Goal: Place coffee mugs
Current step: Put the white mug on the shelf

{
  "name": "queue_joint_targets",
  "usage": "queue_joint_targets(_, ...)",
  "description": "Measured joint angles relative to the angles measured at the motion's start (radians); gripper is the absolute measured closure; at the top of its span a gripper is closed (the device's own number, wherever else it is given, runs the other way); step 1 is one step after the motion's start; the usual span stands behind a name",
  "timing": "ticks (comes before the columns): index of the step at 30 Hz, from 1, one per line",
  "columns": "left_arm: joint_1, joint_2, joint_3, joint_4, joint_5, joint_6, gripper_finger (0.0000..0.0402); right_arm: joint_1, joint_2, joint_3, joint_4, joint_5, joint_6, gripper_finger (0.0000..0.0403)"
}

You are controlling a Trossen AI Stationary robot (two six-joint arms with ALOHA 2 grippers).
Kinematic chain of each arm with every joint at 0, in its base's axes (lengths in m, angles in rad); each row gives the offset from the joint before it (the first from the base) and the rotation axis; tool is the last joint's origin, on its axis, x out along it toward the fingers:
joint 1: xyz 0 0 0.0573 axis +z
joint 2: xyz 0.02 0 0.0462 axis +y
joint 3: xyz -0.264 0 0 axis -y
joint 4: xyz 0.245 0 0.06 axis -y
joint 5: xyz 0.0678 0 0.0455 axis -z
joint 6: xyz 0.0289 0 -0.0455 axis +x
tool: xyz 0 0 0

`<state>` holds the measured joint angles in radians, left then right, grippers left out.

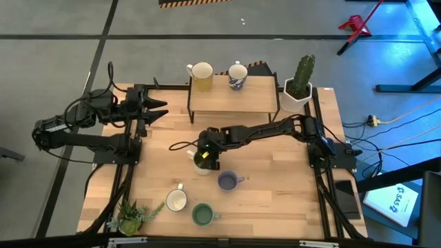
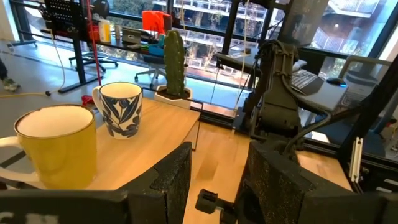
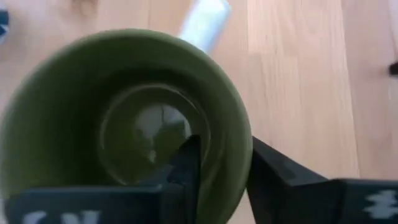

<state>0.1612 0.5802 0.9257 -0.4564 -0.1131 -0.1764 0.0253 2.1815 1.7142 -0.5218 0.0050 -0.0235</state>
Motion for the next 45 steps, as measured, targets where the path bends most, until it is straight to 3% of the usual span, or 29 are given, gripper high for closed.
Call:
queue_joint_targets(5,0.0,0.0,0.0,0.0,0.0,0.004,0.0248,-0.008,0.002,0.017,-0.027,0.004,-0.004,0.0384)
queue_joint_targets(12,0.0,0.0,0.0,0.0,0.0,0.004,0.0248,-0.043,0.005,0.132,-0.172,0.053,-0.01,0.0397)
queue_joint_targets(16,0.0,0.0,0.0,0.0,-0.001,0.029,0.0248,-0.094,0.005,0.271,-0.347,0.008,-0.051,0.0398)
queue_joint_targets(24,0.0,-0.001,0.0,0.0,-0.001,0.029,0.0248,-0.172,-0.007,0.646,-0.952,0.012,-0.141,0.0401)
queue_joint_targets(28,0.0,-0.001,0.0,0.0,-0.001,0.028,0.0248,-0.219,-0.177,0.515,-0.994,0.072,-0.114,0.0401)
queue_joint_targets(31,0.0,-0.001,0.0,0.0,-0.001,0.028,0.0248,-0.255,-0.286,0.454,-1.072,0.175,-0.061,0.0402)
queue_joint_targets(34,0.0,-0.001,0.0,0.001,-0.008,0.028,0.0248,-0.314,-0.362,0.411,-1.029,0.223,-0.015,0.0402)
queue_joint_targets(40,0.0,0.0,0.0,0.0,-0.009,0.027,0.0248,-0.462,-0.397,0.393,-1.041,0.28,-0.007,0.0402)
queue_joint_targets(45,0.0,0.0,0.0,0.0,-0.031,0.022,0.0248,-0.58,-0.397,0.393,-1.048,0.266,-0.058,0.0402)
